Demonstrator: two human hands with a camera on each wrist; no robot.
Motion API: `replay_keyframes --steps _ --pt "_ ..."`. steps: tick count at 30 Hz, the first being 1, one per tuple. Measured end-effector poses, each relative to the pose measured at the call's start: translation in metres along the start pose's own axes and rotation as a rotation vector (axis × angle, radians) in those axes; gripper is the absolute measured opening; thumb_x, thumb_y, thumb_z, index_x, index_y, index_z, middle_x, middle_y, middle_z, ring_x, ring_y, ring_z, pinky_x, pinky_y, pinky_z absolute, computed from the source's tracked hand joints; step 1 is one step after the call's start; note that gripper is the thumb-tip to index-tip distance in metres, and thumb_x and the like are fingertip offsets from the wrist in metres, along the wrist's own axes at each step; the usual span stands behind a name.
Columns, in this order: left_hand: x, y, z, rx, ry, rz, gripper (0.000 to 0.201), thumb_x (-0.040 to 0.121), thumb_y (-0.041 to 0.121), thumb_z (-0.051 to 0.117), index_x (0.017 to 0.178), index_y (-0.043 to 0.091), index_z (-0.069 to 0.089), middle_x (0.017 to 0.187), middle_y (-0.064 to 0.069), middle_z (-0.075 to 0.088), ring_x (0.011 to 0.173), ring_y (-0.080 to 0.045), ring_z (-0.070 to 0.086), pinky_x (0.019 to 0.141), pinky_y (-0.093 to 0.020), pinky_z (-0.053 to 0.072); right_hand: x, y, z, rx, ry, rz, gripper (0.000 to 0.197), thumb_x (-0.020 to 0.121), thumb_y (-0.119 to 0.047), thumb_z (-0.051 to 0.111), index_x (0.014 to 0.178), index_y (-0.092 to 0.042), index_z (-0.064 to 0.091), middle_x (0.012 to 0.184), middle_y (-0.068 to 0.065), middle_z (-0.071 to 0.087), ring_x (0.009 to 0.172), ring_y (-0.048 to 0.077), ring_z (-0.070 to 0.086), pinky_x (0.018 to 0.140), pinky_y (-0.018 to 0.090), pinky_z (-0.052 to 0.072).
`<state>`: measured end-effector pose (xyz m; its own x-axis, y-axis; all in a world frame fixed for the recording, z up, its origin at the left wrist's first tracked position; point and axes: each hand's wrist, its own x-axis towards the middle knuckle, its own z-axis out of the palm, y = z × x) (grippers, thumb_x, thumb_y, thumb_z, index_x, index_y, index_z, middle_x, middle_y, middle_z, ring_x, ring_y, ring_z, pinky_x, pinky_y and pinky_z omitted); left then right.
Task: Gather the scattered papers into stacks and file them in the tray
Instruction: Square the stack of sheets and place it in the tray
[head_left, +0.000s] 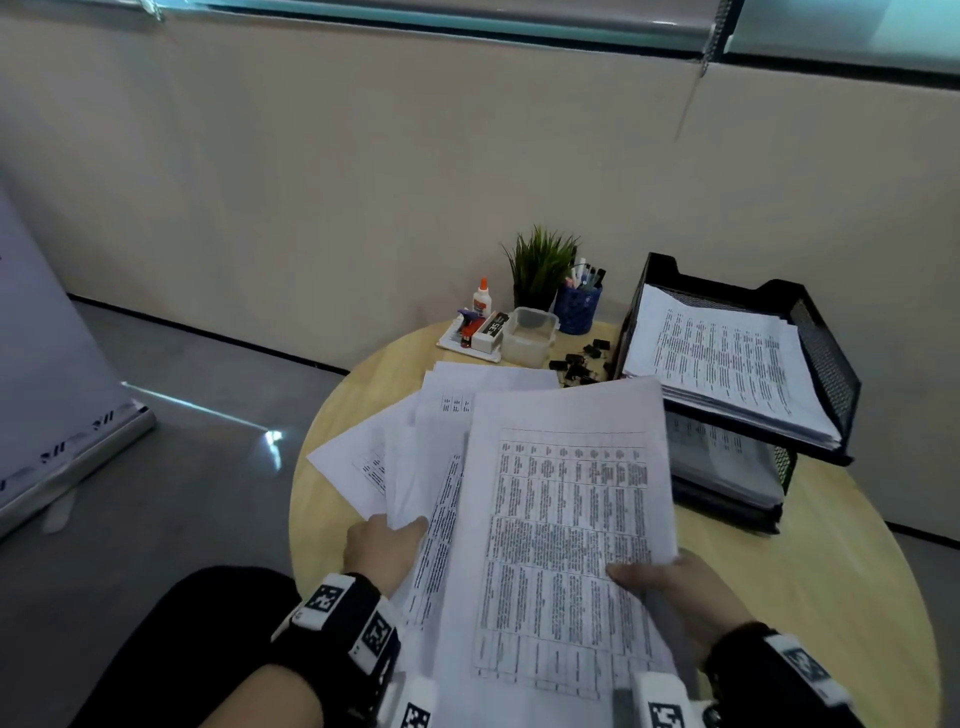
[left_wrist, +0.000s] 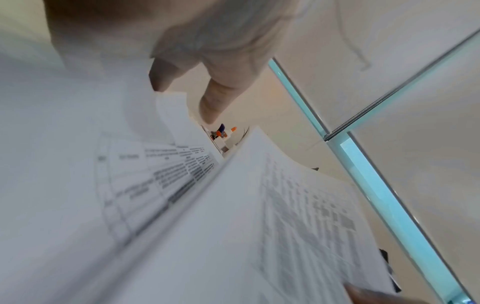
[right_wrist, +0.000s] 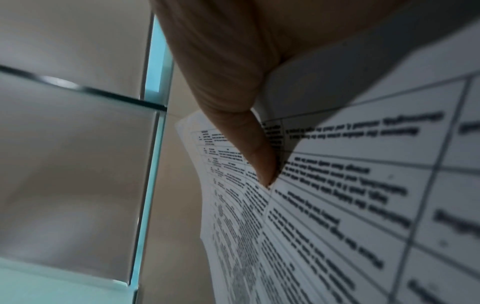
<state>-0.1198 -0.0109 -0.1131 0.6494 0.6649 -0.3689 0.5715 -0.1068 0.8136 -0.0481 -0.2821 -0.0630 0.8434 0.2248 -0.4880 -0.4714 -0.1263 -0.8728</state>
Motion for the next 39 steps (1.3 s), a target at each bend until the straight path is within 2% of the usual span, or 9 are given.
replay_keyframes --steps 4,8,12,17,22,26,29,32,39 --pt "-0.008 -0.002 0.004 -0.073 -0.024 0.039 0.023 0.084 0.021 0.064 0.101 0.006 0.056 0.096 -0.007 0.063 0.087 -0.025 0.060 0.072 -0.029 0.048 0.021 0.011 0.023 -0.161 0.120 -0.011 0.015 0.074 0.011 0.069 0.086 0.011 0.061 0.066 0.019 0.062 0.058 0.028 0.059 0.060 0.035 0.051" --pt "-0.008 -0.001 0.007 0.010 -0.013 0.096 0.013 0.092 0.016 0.052 0.095 0.004 0.055 0.079 -0.001 0.056 0.067 -0.015 0.050 0.052 -0.023 0.036 0.034 0.017 0.036 -0.369 0.199 -0.062 0.032 0.064 -0.009 0.080 0.091 -0.003 0.065 0.079 0.016 0.070 0.067 0.032 0.065 0.063 0.041 0.055" --pt "-0.004 0.002 0.010 0.019 -0.020 0.058 0.014 0.096 0.013 0.041 0.091 0.003 0.049 0.073 -0.003 0.050 0.059 -0.013 0.042 0.048 -0.024 0.028 0.030 0.011 0.039 -0.296 0.156 -0.050 0.021 0.074 0.007 0.073 0.091 0.005 0.062 0.072 0.015 0.065 0.057 0.025 0.059 0.047 0.024 0.046" --pt "-0.008 -0.001 0.014 -0.231 -0.107 -0.067 0.047 0.090 0.006 0.051 0.136 0.004 0.041 0.088 -0.005 0.059 0.070 -0.013 0.054 0.059 -0.024 0.046 0.026 -0.002 0.038 -0.189 0.070 -0.004 0.017 0.078 0.014 0.065 0.094 0.012 0.061 0.074 0.018 0.065 0.060 0.026 0.060 0.044 0.021 0.047" --pt "-0.021 0.000 0.015 -0.230 -0.183 -0.015 0.067 0.091 -0.005 0.042 0.150 0.010 0.014 0.089 0.006 0.050 0.061 -0.004 0.040 0.040 -0.006 0.035 0.024 -0.006 0.037 -0.230 0.034 -0.049 0.014 0.080 0.016 0.063 0.093 0.010 0.062 0.066 0.013 0.068 0.046 0.016 0.065 0.039 0.017 0.045" --pt "-0.010 -0.010 0.019 -0.332 -0.168 -0.069 0.069 0.073 0.007 0.053 0.140 0.011 0.038 0.113 -0.006 0.059 0.091 -0.018 0.058 0.081 -0.027 0.051 0.020 -0.005 0.035 -0.217 0.024 -0.088 0.018 0.080 0.014 0.063 0.098 0.012 0.062 0.077 0.021 0.071 0.062 0.029 0.068 0.055 0.032 0.055" --pt "-0.007 -0.008 0.016 -0.371 -0.096 -0.090 0.015 0.086 0.014 0.053 0.094 0.001 0.054 0.089 -0.008 0.054 0.079 -0.022 0.051 0.070 -0.030 0.040 0.011 -0.005 0.028 -0.229 0.004 -0.123 0.019 0.076 0.011 0.067 0.095 0.011 0.064 0.080 0.022 0.072 0.073 0.037 0.070 0.073 0.048 0.058" --pt "0.001 -0.003 0.008 -0.403 -0.030 -0.082 0.033 0.095 0.020 0.046 0.066 0.005 0.045 0.067 -0.009 0.046 0.065 -0.023 0.045 0.065 -0.030 0.035 -0.004 -0.011 0.013 -0.300 0.004 -0.180 0.007 0.079 0.016 0.063 0.085 0.013 0.064 0.067 0.015 0.071 0.056 0.023 0.069 0.050 0.028 0.053" --pt "0.022 0.024 -0.008 0.156 0.053 0.066 0.036 0.092 0.017 0.047 0.122 -0.001 0.052 0.124 -0.016 0.057 0.113 -0.032 0.055 0.091 -0.034 0.045 -0.032 -0.026 -0.024 -0.405 0.126 -0.191 0.010 0.071 0.001 0.078 0.077 -0.003 0.071 0.069 0.014 0.073 0.073 0.032 0.067 0.068 0.036 0.049"
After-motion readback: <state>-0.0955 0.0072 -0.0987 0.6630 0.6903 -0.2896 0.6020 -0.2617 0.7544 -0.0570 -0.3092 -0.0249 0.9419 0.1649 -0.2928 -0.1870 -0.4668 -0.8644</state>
